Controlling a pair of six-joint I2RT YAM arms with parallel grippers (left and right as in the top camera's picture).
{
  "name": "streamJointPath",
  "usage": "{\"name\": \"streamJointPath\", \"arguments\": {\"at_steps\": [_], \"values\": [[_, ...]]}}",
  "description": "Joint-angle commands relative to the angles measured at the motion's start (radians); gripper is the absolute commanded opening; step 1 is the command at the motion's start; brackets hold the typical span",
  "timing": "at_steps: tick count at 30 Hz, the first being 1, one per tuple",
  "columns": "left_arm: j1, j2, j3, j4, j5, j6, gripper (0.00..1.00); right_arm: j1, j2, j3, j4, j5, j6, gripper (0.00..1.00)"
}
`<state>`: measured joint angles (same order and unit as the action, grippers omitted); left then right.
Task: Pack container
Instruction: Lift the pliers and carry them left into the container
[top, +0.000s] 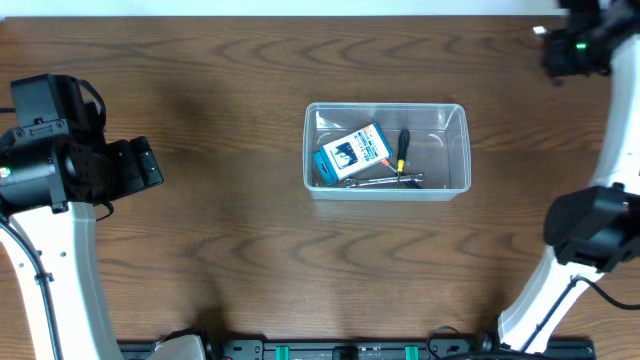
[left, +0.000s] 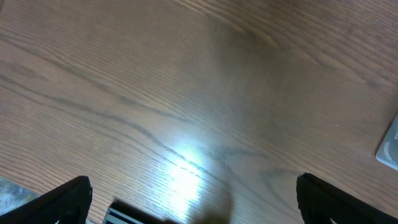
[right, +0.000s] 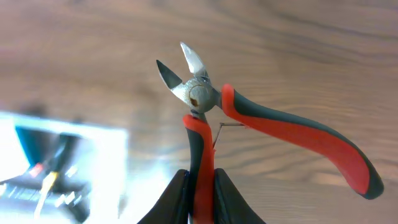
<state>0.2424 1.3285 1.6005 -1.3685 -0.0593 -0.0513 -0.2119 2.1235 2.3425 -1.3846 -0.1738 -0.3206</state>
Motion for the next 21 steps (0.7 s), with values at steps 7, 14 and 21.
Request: {"name": "streamJointPath", "arguments": {"at_steps": [7,14,21], "values": [[0.005,-0.002,0.011,-0.004,-0.002,0.006,0.98,0.253,-0.031,0.016,-0.098,-0.022,-0.076,0.10],[0.005,-0.002,0.011,-0.004,-0.002,0.005,0.98,0.438,-0.031,0.016,-0.126,-0.017,-0.127,0.15],[0.005,-0.002,0.011,-0.004,-0.002,0.005,0.98,0.566,-0.031,0.014,-0.182,-0.018,-0.173,0.19]]}}
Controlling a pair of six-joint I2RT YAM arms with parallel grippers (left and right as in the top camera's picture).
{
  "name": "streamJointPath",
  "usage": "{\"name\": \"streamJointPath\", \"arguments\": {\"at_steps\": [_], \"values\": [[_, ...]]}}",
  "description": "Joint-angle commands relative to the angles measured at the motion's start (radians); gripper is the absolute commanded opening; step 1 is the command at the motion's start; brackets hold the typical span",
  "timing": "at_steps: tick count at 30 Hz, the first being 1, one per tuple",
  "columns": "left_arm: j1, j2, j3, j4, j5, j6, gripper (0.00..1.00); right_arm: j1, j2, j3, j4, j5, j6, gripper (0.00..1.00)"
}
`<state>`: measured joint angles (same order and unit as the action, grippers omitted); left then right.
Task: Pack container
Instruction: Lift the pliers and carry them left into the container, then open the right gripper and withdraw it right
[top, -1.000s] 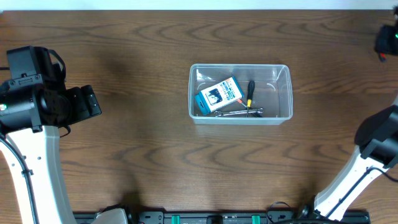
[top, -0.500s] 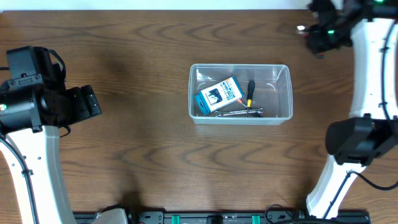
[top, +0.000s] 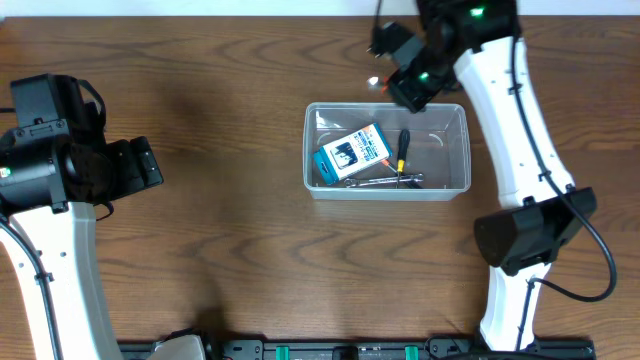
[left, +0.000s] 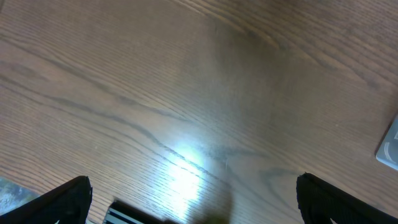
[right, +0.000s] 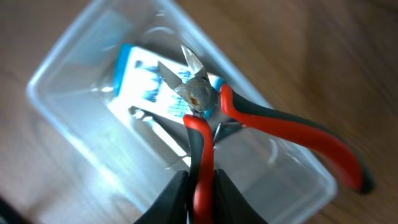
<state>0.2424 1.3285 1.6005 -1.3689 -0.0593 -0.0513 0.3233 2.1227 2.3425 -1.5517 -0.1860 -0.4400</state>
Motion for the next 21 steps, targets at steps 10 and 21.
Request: {"name": "streamJointPath", "arguments": {"at_steps": [10,21], "values": [[0.005,-0.002,0.011,-0.003,-0.002,0.006,0.98,0.056,-0.030,-0.115,-0.018,-0.005,-0.116,0.19],[0.005,-0.002,0.011,-0.003,-0.002,0.006,0.98,0.055,-0.032,-0.128,0.026,0.027,-0.063,0.32]]}}
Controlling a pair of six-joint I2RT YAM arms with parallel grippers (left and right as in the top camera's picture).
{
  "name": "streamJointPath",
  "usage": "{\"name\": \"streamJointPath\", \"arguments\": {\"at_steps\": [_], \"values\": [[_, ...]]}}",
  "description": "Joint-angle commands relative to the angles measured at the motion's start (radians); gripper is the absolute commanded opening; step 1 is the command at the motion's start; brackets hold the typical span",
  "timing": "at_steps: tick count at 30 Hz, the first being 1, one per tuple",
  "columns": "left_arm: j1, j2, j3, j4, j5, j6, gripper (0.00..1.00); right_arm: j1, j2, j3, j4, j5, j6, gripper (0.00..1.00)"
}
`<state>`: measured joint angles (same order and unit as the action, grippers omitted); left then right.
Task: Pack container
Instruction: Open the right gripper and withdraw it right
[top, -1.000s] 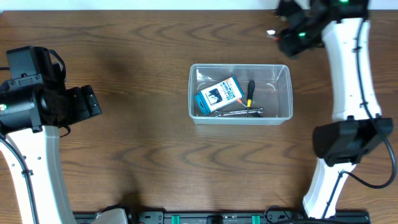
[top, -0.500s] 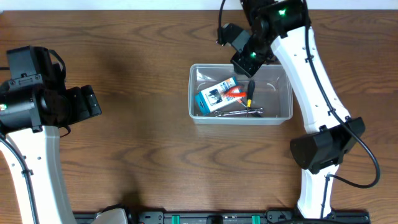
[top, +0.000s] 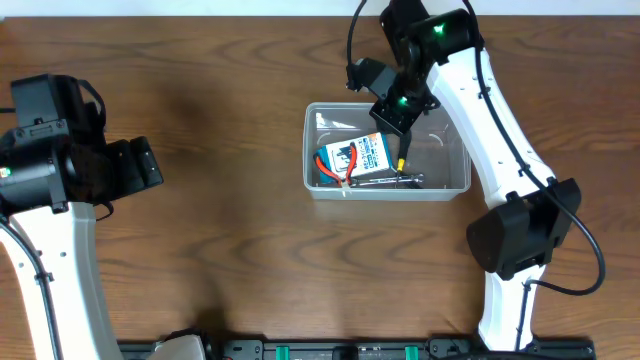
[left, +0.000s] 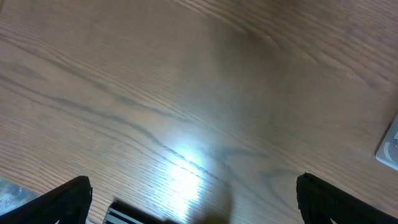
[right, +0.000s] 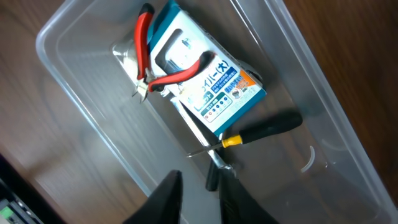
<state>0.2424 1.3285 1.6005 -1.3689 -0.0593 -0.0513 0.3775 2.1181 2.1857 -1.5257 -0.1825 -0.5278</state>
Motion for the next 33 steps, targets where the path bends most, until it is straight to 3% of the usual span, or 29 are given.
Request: {"name": "streamJointPath", "arguments": {"at_steps": [1,2,3,4,10,23,28,33], "values": [[0.005,-0.002,0.011,-0.003,-0.002,0.005,0.98,0.000,-0.030,0.042,-0.003,0.051,0.058,0.48],[0.005,-0.002,0.011,-0.003,-0.002,0.006,0.98,-0.002,-0.032,0.058,-0.008,0.086,0.095,0.62],[0.005,-0.002,0.011,-0.003,-0.002,0.006,0.98,-0.004,-0.036,0.080,-0.019,0.124,0.130,0.90],[0.005,-0.002,0.011,-0.003,-0.002,0.006,0.98,-0.006,-0.039,0.103,-0.033,0.156,0.156,0.99],[0.005,-0.002,0.011,-0.003,-0.002,0.005,0.98,-0.058,-0.113,0.213,-0.095,0.238,0.282,0.99],[0.005,-0.002,0.011,-0.003,-0.002,0.005,0.98,-0.317,-0.555,0.174,-0.151,0.329,0.499,0.99],[0.005,-0.002,0.011,-0.003,-0.002,0.006,0.98,-0.326,-0.729,0.021,-0.140,0.415,0.535,0.99],[0.005,-0.002,0.011,-0.003,-0.002,0.006,0.98,-0.326,-0.992,-0.319,-0.005,0.403,0.571,0.99]]}}
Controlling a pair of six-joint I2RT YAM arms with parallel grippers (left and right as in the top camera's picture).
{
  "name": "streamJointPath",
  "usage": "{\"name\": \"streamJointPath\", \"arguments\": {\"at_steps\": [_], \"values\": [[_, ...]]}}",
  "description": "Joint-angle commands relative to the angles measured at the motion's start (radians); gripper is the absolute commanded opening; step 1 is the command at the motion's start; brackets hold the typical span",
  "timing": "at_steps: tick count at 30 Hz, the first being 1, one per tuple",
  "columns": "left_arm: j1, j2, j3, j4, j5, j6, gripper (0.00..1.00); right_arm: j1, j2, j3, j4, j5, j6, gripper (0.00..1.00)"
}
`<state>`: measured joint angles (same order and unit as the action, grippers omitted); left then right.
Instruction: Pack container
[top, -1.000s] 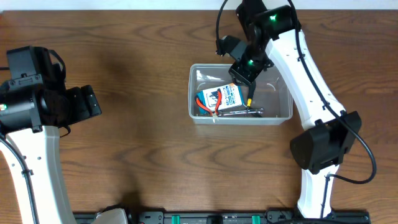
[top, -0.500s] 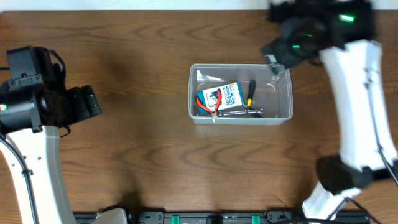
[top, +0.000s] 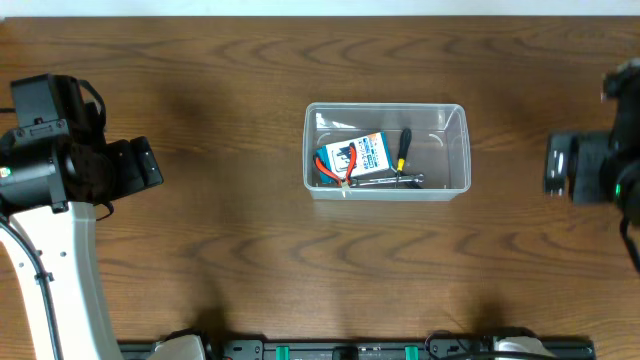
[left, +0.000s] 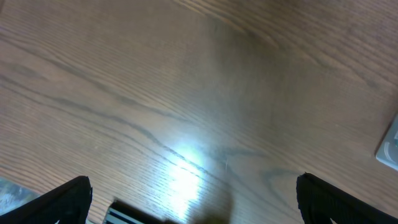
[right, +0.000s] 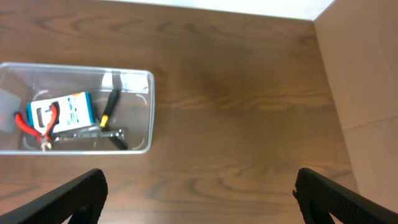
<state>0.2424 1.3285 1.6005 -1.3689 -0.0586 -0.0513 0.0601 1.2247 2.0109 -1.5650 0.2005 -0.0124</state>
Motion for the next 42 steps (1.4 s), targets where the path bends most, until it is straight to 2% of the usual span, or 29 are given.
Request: {"name": "streamJointPath", "arguments": {"at_steps": [1,7,10,18,37,42], "values": [[0.005,-0.002,0.011,-0.003,-0.002,0.006,0.98,-0.008,-0.167,-0.227,0.084,-0.007,0.060,0.99],[0.005,-0.002,0.011,-0.003,-0.002,0.005,0.98,-0.008,-0.540,-0.616,0.489,-0.299,0.060,0.99],[0.005,-0.002,0.011,-0.003,-0.002,0.006,0.98,-0.008,-0.660,-0.723,0.600,-0.297,0.060,0.99],[0.005,-0.002,0.011,-0.003,-0.002,0.006,0.98,-0.008,-0.741,-0.757,0.554,-0.388,0.105,0.99],[0.005,-0.002,0.011,-0.003,-0.002,0.005,0.98,-0.011,-0.747,-0.763,0.518,-0.257,0.101,0.99],[0.005,-0.002,0.011,-0.003,-0.002,0.006,0.98,-0.034,-0.819,-0.876,0.605,-0.208,0.101,0.99]]}}
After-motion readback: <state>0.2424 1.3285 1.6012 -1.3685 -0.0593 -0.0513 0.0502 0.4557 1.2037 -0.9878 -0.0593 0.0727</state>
